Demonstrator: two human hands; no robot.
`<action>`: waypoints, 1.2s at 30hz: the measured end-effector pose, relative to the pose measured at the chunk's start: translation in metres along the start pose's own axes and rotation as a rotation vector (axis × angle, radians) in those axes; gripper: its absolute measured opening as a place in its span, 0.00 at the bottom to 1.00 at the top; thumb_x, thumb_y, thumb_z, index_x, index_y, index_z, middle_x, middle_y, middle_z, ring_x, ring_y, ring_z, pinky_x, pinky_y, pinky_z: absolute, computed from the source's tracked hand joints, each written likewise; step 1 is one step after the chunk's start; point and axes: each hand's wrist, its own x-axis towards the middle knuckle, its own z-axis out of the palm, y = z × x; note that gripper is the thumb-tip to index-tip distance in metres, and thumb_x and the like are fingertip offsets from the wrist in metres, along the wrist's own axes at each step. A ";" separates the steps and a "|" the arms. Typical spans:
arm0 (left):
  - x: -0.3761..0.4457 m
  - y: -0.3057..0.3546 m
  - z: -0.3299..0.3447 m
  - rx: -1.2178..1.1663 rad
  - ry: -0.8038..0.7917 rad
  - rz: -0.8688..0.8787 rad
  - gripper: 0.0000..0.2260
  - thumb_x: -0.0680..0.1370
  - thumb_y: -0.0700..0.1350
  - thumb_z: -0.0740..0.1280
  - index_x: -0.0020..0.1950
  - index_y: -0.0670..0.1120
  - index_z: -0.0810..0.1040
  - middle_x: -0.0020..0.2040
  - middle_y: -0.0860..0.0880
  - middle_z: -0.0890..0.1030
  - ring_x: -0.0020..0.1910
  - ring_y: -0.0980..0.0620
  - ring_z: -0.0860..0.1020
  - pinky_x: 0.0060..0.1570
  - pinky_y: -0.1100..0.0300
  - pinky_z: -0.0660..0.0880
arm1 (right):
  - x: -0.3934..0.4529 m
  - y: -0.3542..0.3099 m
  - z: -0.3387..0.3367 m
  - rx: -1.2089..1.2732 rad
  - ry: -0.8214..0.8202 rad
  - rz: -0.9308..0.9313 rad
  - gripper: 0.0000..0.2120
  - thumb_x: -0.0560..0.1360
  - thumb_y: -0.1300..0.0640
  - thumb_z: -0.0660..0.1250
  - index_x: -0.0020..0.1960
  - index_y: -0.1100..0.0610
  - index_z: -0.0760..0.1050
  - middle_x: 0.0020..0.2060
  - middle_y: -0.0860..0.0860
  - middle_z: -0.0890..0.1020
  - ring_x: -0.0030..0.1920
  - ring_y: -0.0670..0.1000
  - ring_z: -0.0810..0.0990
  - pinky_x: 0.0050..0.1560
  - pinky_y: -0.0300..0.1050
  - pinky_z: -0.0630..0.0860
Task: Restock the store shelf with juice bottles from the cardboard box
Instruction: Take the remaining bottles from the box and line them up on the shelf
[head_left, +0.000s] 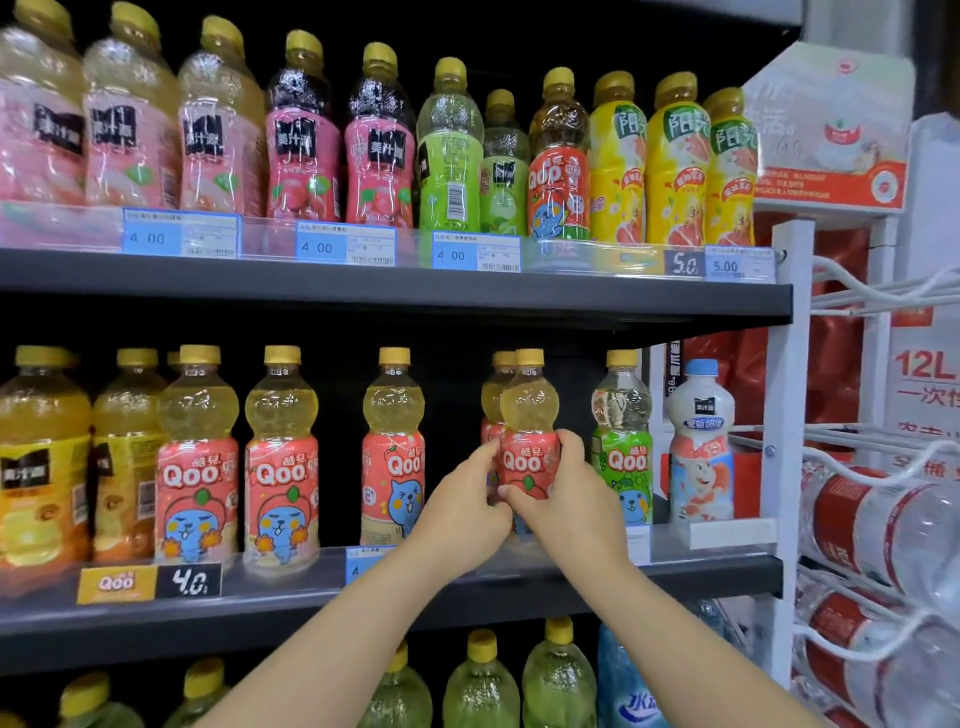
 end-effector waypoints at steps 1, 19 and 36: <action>-0.001 0.000 0.000 0.016 0.016 0.008 0.28 0.77 0.37 0.64 0.74 0.54 0.61 0.54 0.63 0.72 0.54 0.62 0.73 0.54 0.65 0.72 | 0.000 0.000 0.000 -0.001 -0.009 -0.002 0.40 0.68 0.39 0.71 0.71 0.50 0.55 0.56 0.49 0.78 0.52 0.51 0.79 0.39 0.40 0.71; -0.249 -0.032 -0.127 0.799 0.192 -0.061 0.27 0.74 0.60 0.57 0.68 0.47 0.71 0.64 0.50 0.76 0.64 0.49 0.73 0.60 0.56 0.71 | -0.158 -0.095 -0.002 0.330 -0.411 -0.402 0.23 0.73 0.42 0.67 0.67 0.47 0.72 0.66 0.43 0.72 0.68 0.44 0.68 0.63 0.37 0.63; -0.643 -0.167 -0.208 0.828 0.151 -1.048 0.26 0.75 0.58 0.59 0.68 0.45 0.70 0.63 0.45 0.76 0.61 0.45 0.74 0.59 0.53 0.70 | -0.498 -0.200 0.233 0.206 -1.229 -0.502 0.30 0.73 0.39 0.65 0.70 0.54 0.69 0.66 0.52 0.74 0.65 0.54 0.73 0.62 0.49 0.72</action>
